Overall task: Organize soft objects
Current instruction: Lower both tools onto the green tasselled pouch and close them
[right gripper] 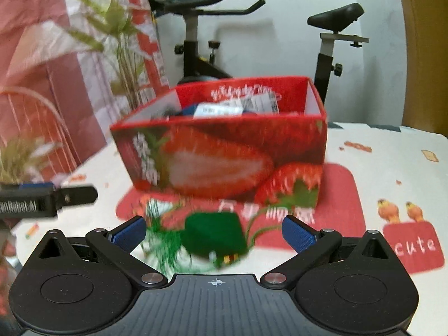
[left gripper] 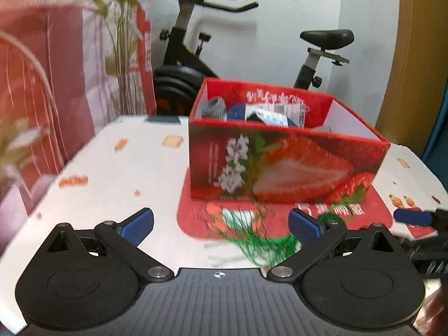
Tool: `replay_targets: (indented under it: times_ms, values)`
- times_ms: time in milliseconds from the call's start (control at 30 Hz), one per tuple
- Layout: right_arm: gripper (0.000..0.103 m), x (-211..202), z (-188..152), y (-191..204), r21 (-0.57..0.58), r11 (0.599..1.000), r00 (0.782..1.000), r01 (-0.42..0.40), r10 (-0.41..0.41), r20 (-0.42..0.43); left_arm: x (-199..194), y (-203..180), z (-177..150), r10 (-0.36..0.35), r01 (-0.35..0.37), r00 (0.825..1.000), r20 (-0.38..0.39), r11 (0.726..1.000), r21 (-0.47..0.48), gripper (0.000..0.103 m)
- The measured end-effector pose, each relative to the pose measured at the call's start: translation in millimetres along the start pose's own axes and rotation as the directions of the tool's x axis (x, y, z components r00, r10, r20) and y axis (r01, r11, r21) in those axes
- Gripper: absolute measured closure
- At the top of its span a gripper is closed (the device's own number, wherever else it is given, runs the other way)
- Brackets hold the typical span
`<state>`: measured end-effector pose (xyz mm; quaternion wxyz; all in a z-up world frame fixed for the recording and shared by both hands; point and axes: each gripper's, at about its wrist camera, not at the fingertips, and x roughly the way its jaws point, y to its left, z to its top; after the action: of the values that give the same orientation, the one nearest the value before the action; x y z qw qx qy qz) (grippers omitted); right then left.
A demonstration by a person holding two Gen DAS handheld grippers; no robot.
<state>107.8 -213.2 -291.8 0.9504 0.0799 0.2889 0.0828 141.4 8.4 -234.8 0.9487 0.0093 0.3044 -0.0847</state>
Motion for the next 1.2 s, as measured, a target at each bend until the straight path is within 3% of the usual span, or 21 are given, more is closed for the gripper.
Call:
replay_targets:
  times_ms: [333,767,967,1067,1200]
  values:
    - [0.001,4.0,-28.7,-4.9,-0.06,0.998,0.999,0.006,-0.008,-0.034,14.7,1.1,-23.2,0.008,-0.008,0.998,-0.066,1.0,-0.011,0.0]
    - [0.015,24.5,-26.5,-17.3,-0.095,0.995,0.998,-0.008,0.002,-0.066,39.6,11.3,-26.3,-0.027,0.017,0.99,-0.141,0.997,-0.071,0.0]
    - [0.021,45.1,-13.3,-18.3,-0.113,0.993,0.994,-0.037,0.025,-0.104,44.5,-7.3,0.9,-0.151,0.15,0.984,-0.089,0.988,-0.02,0.001]
    - [0.022,53.7,-6.5,-14.9,-0.14,0.988,0.993,-0.061,0.047,-0.105,54.6,-18.0,5.8,-0.269,0.265,0.957,-0.111,0.963,-0.048,0.014]
    - [0.027,60.9,-0.9,-8.5,-0.178,0.98,0.992,-0.094,0.076,-0.103,65.4,-35.2,3.7,-0.363,0.36,0.921,-0.141,0.932,-0.046,0.034]
